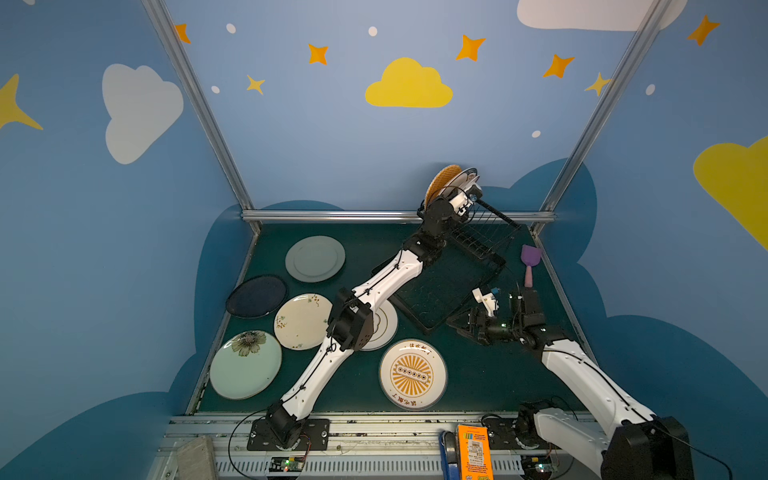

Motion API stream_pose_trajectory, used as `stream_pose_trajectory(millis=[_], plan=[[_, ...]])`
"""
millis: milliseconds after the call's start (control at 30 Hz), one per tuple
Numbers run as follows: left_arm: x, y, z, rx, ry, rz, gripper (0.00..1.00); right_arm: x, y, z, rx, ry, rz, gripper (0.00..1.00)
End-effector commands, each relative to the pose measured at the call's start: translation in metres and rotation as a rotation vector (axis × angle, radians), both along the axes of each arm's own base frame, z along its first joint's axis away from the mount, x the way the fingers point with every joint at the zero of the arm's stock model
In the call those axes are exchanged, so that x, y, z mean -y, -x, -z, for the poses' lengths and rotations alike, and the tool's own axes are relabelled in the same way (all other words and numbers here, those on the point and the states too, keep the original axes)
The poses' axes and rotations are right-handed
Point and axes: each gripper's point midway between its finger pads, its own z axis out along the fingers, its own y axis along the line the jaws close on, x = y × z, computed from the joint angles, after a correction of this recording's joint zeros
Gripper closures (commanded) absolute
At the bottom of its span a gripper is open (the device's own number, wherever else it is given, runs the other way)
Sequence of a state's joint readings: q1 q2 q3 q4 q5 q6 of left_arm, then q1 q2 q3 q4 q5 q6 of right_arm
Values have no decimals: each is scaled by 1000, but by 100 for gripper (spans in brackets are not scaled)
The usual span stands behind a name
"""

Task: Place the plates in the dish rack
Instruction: 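Lower the plate into the rack slot beside the green-rimmed plate with left gripper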

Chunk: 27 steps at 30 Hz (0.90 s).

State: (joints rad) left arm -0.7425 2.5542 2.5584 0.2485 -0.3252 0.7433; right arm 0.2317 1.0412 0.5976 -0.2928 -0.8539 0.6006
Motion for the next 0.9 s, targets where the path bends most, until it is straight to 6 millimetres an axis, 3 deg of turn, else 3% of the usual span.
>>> stream_pose_trajectory(millis=[0,500,867], plan=[[1,2,10,-18,-36,-11,94,0,-1,-1,13,1,-5,13],[-5,23,2,-17,-1,30,95,-1,-2,-1,10,-6,-12,13],[0,19,8,-51,-19,46,91,-1,-2,-1,11,-6,-12,13]])
